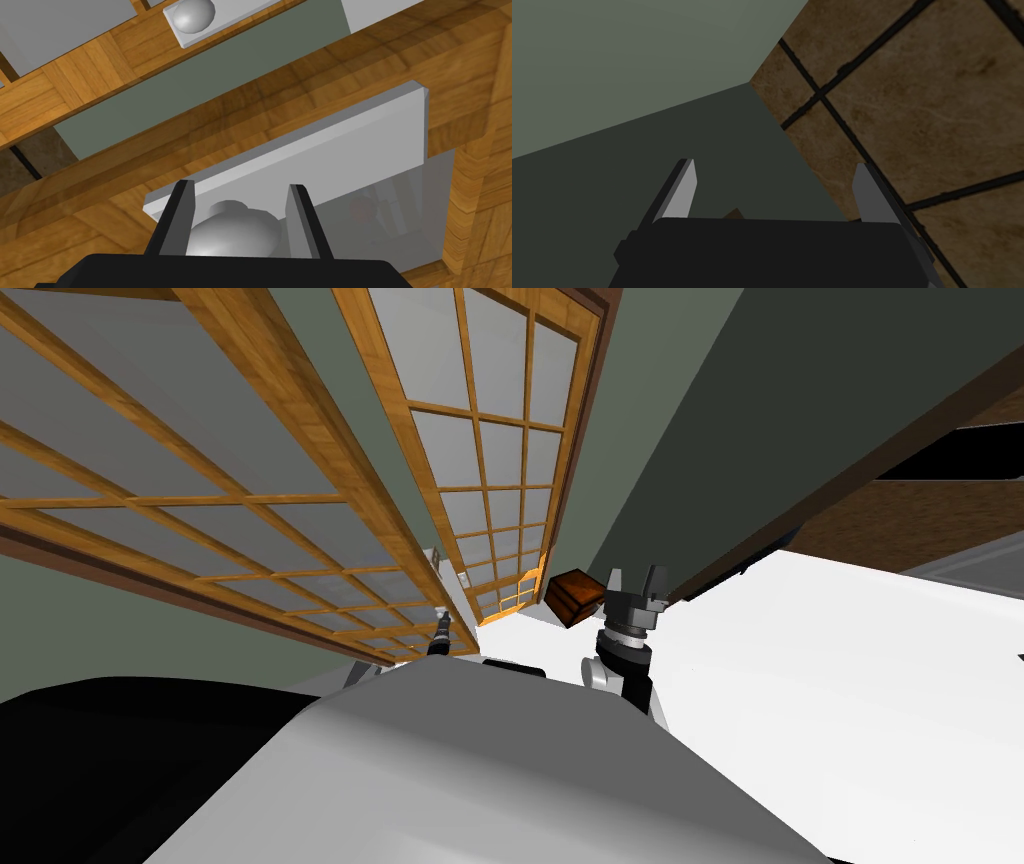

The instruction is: Pull the door open

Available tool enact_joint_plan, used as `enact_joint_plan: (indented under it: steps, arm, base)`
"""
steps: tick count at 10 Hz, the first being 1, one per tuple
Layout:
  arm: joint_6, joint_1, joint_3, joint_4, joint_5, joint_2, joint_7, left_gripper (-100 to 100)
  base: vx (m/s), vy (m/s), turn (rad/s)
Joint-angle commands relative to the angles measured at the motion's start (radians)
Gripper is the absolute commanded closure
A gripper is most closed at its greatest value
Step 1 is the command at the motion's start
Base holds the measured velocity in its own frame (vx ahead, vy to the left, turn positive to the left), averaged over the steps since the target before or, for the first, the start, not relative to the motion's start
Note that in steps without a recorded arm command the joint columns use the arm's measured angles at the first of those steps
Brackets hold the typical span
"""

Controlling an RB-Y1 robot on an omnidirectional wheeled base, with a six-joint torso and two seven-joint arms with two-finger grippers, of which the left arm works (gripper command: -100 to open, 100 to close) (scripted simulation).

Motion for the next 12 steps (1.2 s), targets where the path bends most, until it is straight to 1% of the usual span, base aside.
enact_joint_plan:
  steps: [1,2,3,4,5,6,7,8,9,10,11,12]
  arm:
    - [-0.006,-0.005,0.021,0.031,0.015,0.028,0.026,100]
    - [-0.006,-0.005,0.021,0.031,0.015,0.028,0.026,100]
    - [-0.007,-0.009,0.016,0.035,0.020,0.030,0.068,100]
    - [-0.007,-0.009,0.016,0.035,0.020,0.030,0.068,100]
    - [-0.009,-0.013,0.012,0.039,0.025,0.033,0.109,100]
    - [-0.010,-0.017,0.007,0.044,0.030,0.035,0.138,100]
    - [-0.010,-0.017,0.007,0.044,0.030,0.035,0.151,100]
    - [-0.010,-0.017,0.007,0.044,0.030,0.035,0.151,100]
    - [-0.012,-0.021,0.002,0.048,0.036,0.037,0.192,100]
    - [-0.012,-0.021,0.002,0.048,0.036,0.037,0.192,100]
    - [-0.013,-0.025,-0.003,0.052,0.041,0.040,0.233,100]
    - [-0.013,-0.025,-0.003,0.022,0.041,0.040,0.234,100]
  base:
    - [-0.028,0.006,-0.042]
    - [-0.016,0.005,0.030]
    - [-0.035,0.018,-0.045]
    - [-0.027,0.018,-0.062]
    - [-0.025,0.013,-0.061]
    - [-0.063,0.020,-0.082]
    - [-0.047,0.013,-0.034]
    - [-0.012,0.001,-0.011]
    - [-0.022,-0.011,-0.038]
    - [-0.028,0.013,-0.025]
    - [-0.029,0.025,-0.060]
    - [-0.038,0.004,-0.038]
